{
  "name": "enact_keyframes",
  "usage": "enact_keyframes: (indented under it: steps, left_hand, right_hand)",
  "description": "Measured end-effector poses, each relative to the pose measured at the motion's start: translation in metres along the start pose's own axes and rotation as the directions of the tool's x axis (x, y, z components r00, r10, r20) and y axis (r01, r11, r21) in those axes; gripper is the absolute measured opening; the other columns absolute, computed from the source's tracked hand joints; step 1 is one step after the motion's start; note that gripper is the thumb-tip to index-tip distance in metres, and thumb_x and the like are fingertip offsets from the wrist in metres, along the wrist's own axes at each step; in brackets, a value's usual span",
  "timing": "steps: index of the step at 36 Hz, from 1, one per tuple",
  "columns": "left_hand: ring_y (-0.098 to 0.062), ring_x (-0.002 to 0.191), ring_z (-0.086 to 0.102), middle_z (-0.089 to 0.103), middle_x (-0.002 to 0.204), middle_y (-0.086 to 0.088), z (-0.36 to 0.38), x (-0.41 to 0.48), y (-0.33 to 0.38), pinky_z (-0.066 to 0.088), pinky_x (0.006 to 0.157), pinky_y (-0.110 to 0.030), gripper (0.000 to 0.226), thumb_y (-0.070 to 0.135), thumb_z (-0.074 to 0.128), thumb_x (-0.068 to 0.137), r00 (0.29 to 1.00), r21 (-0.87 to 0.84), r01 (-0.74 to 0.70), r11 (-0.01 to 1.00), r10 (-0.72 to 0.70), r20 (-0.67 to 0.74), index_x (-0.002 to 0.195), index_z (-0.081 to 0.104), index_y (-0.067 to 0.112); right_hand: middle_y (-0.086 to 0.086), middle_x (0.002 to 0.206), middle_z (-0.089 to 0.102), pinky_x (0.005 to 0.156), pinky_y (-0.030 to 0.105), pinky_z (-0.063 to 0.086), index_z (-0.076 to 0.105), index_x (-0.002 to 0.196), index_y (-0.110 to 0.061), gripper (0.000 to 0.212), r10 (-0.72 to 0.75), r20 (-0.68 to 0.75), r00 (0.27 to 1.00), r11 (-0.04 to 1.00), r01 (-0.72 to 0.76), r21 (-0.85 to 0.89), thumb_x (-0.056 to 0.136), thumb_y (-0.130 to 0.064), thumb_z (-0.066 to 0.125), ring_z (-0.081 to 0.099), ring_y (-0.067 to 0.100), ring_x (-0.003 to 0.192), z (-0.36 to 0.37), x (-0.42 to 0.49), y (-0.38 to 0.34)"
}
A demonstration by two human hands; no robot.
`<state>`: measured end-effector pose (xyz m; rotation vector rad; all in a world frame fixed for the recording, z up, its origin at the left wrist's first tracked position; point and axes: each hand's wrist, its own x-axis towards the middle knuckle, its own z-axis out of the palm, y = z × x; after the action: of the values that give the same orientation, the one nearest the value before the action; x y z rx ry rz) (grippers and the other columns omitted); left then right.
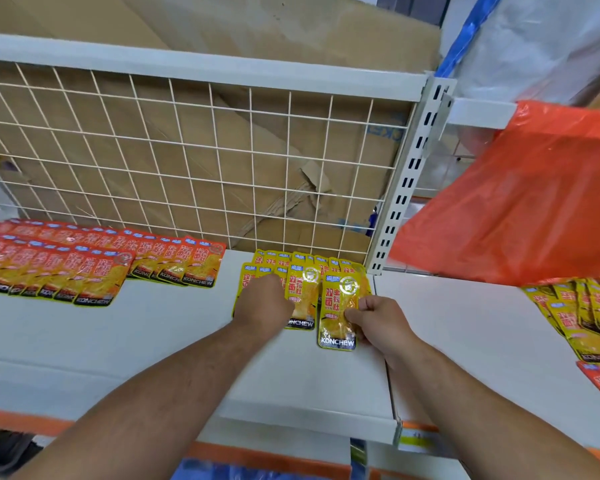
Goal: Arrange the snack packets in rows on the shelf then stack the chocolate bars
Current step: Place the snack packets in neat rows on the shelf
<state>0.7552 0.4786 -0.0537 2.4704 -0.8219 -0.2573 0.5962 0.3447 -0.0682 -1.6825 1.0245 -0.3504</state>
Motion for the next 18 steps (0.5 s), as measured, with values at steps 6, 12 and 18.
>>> enact_keyframes:
  steps: [6,12,18]
  left_hand:
    - [-0.025,0.084,0.058,0.065,0.088,-0.001,-0.002,-0.003,-0.002,0.044,0.066,-0.029,0.016,0.03,0.064,0.084,1.0,0.035,-0.02,0.999,0.02,-0.004,0.088,0.061,0.015]
    - [-0.025,0.085,0.059,0.064,0.086,0.001,-0.009,-0.003,-0.003,0.048,0.072,-0.031,0.017,0.034,0.059,0.089,0.998,0.065,-0.051,0.997,0.054,-0.043,0.088,0.059,0.017]
    - [-0.026,0.079,0.056,0.058,0.078,0.003,-0.013,-0.002,-0.006,0.041,0.064,-0.029,0.016,0.034,0.054,0.089,0.991,0.092,-0.066,0.994,0.077,-0.112,0.084,0.057,0.019]
  right_hand:
    - [0.011,0.066,0.043,0.05,0.029,0.039,0.037,0.062,-0.019,0.044,0.016,0.028,0.999,0.999,-0.015,-0.038,0.088,-0.006,0.069,0.046,0.023,0.059,0.004,0.0,-0.005]
    - [0.015,0.066,0.048,0.055,0.035,0.044,0.046,0.07,-0.013,0.03,0.035,0.054,0.998,0.999,-0.033,-0.039,0.088,-0.008,0.07,0.048,0.026,0.059,0.012,0.002,-0.017]
    - [0.011,0.065,0.051,0.049,0.033,0.048,0.045,0.069,-0.015,0.033,0.056,0.01,0.998,0.996,-0.055,-0.066,0.087,-0.009,0.072,0.052,0.024,0.054,0.026,0.012,-0.03]
